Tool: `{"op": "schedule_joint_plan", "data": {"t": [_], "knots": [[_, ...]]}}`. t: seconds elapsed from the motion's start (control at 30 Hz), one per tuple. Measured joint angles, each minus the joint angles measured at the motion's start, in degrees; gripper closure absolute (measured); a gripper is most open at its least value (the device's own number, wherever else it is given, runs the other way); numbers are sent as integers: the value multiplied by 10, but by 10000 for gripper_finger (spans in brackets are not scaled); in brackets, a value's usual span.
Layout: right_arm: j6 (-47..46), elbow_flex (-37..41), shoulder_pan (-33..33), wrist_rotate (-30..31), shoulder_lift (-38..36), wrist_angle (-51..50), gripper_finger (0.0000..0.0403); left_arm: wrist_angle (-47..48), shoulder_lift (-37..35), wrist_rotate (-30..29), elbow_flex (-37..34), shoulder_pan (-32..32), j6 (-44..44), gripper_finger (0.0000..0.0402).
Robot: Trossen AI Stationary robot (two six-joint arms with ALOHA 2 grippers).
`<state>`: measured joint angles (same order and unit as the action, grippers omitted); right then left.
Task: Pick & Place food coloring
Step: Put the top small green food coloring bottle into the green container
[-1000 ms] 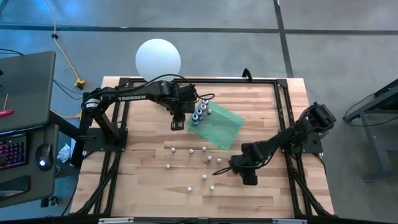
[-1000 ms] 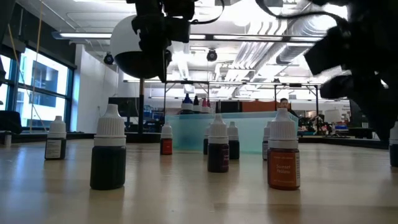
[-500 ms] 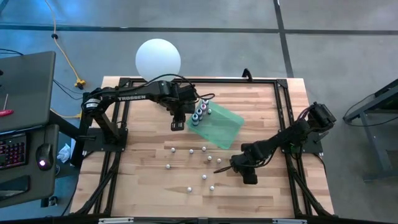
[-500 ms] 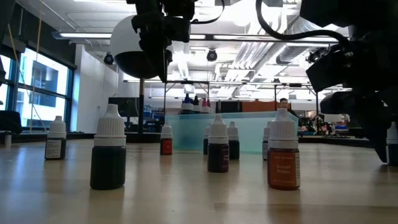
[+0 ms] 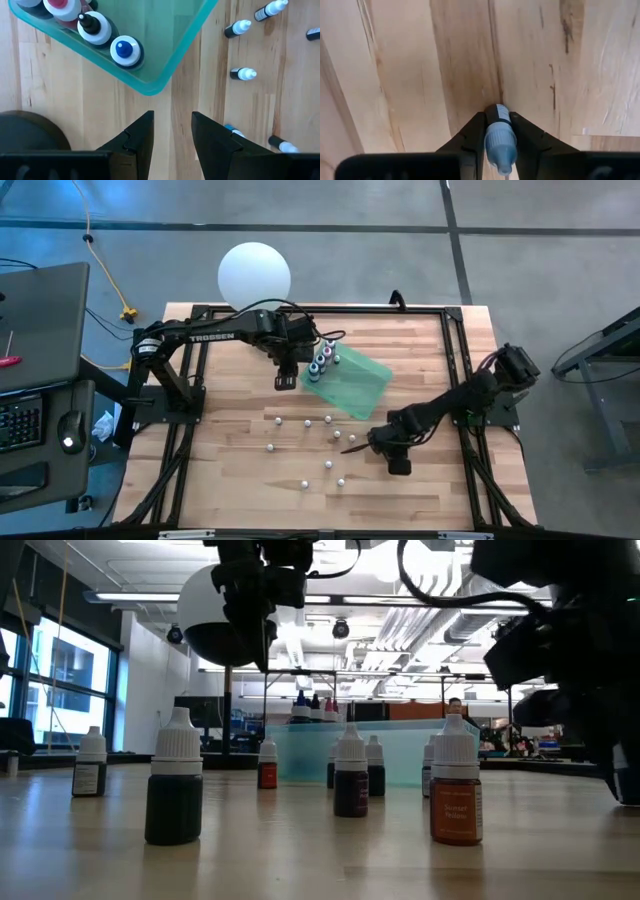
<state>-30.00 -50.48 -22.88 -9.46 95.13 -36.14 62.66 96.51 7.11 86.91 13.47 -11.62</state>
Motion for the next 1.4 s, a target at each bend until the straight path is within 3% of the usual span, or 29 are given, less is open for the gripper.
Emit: {"op": "schedule_joint_plan", "data": {"t": [0.13,0.23,0.47,0.6,0.8,1.03,1.4], "knots": [[0,-9,27,-15,-2,-17,340,19,0,0,0,0,0,273],[10,-50,51,-4,-13,-86,335,59,0,4,0,0,0,273],[124,-195,105,153,-46,-227,338,112,0,81,0,-25,-1,273],[186,-231,168,159,-46,-215,334,128,0,86,-1,-75,-1,273],[297,-212,272,135,-35,-133,336,121,-5,90,-44,-175,-1,273],[380,-212,345,91,41,-45,332,85,-6,70,-87,-247,30,273],[419,-356,381,137,206,-136,332,74,-6,13,-89,-251,48,273]]}}
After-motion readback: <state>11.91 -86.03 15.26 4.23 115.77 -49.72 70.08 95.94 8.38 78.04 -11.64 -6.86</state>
